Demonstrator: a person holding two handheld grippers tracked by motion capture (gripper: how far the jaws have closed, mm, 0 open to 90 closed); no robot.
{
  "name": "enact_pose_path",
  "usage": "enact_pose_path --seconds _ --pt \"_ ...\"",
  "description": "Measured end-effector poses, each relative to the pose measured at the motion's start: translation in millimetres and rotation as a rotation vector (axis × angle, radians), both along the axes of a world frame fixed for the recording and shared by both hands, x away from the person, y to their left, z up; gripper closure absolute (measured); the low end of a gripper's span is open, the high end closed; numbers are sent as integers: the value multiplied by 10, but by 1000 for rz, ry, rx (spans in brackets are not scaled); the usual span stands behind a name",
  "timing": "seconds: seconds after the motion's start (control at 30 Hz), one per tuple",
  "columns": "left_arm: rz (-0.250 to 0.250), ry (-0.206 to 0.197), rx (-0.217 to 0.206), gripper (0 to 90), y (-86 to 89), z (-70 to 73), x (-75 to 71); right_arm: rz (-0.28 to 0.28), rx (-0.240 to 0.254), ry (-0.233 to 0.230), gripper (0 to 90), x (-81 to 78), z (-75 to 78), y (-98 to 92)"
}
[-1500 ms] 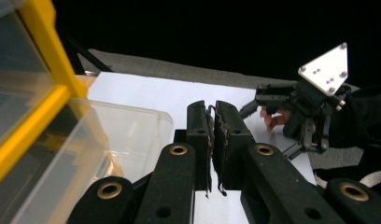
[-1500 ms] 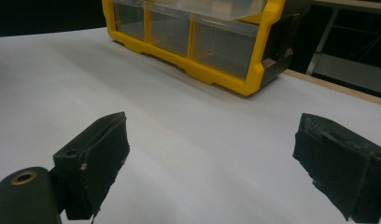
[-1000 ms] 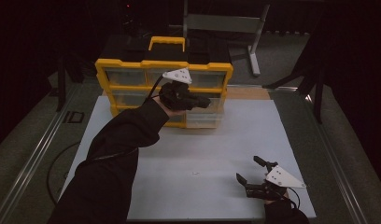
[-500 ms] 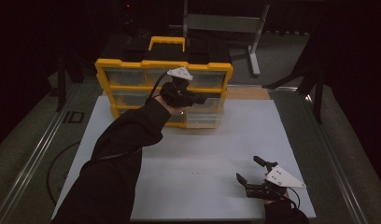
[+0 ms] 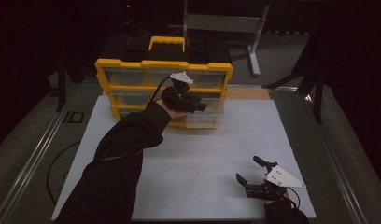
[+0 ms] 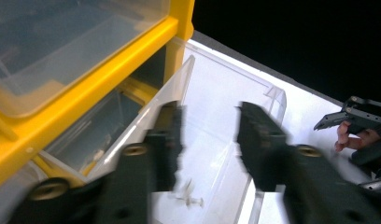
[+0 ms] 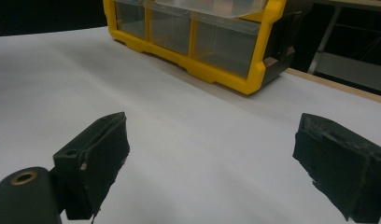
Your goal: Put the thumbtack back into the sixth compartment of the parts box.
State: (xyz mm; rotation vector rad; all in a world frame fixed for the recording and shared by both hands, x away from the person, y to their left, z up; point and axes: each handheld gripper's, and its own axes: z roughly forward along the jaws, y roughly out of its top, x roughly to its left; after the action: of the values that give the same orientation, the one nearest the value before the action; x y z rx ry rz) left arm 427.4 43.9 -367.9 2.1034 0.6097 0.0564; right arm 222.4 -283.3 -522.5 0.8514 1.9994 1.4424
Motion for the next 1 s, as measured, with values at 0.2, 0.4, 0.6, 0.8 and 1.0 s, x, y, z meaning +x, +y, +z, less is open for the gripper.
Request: enact_pose_path --seconds 0.2,0.4,0.6,0.8,1.0 --pt "8 -20 -15 244 3 50 -55 -1 2 -3 99 -2 2 0" --pt "-65 -23 -47 47 32 68 -130 -3 3 -5 99 -4 6 -4" --pt "-58 -50 -74 2 85 49 -247 -3 2 -5 99 -6 9 -2" --pt "-92 -57 -86 2 120 19 -399 -4 -2 -7 99 -7 9 0" --pt "-133 -57 -90 2 119 -41 -539 -3 -2 -7 99 -6 8 2"
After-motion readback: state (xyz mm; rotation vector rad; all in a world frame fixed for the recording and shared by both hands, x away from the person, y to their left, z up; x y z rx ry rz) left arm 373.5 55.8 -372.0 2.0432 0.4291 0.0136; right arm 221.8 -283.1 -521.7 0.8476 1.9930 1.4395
